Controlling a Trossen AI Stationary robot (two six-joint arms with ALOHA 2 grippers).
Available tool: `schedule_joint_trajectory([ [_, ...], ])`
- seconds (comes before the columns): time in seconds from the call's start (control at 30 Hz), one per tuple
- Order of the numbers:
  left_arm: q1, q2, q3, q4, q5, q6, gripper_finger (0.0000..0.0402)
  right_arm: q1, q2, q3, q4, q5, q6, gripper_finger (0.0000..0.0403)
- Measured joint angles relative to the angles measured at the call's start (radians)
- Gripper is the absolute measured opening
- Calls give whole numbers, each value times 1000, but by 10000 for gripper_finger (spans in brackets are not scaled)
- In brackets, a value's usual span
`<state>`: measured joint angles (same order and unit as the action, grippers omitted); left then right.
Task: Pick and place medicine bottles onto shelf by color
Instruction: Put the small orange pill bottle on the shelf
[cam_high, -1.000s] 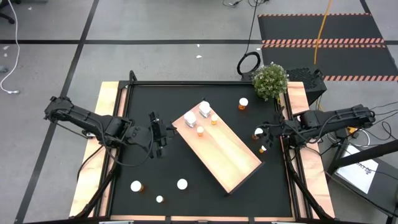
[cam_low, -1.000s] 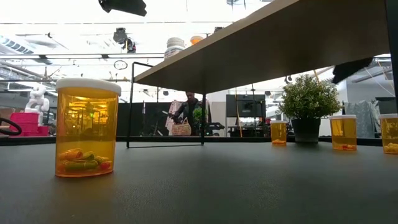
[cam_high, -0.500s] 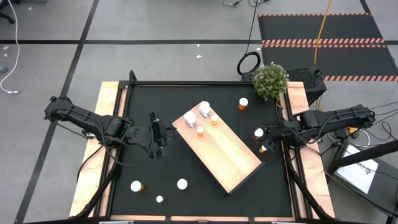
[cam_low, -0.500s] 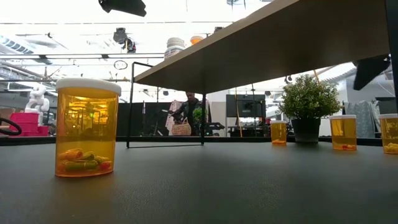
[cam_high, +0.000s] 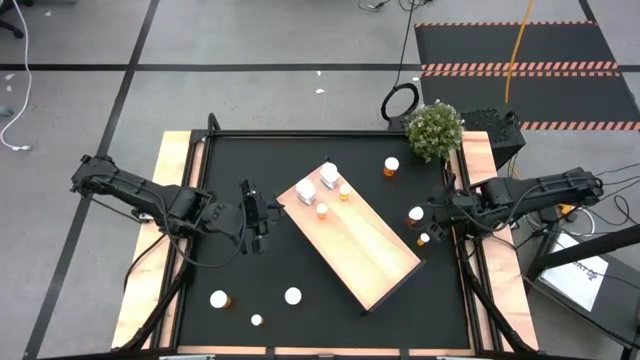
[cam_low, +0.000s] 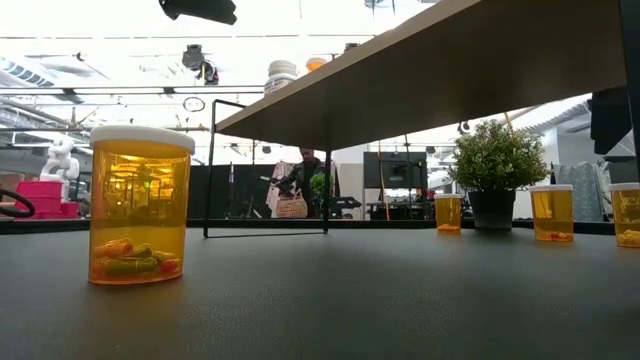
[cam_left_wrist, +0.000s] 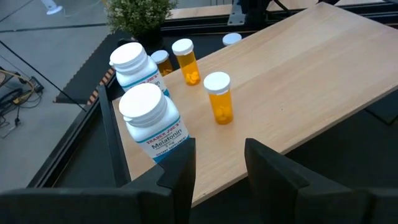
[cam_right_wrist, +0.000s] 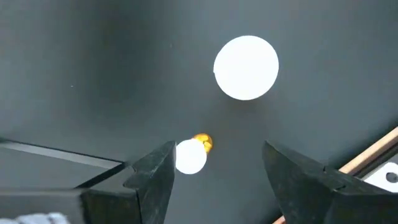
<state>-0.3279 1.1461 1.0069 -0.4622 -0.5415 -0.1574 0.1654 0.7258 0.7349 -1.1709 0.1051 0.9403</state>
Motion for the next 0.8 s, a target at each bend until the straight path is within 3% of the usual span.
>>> schedule_joint_trajectory([
  [0.4, 0, 0, 0, 3, 0, -2, 141, 0, 96, 0, 0, 104, 13, 236],
  [0.8, 0, 0, 0, 3, 0, -14, 141, 6, 151, 0, 0, 20, -11, 236],
])
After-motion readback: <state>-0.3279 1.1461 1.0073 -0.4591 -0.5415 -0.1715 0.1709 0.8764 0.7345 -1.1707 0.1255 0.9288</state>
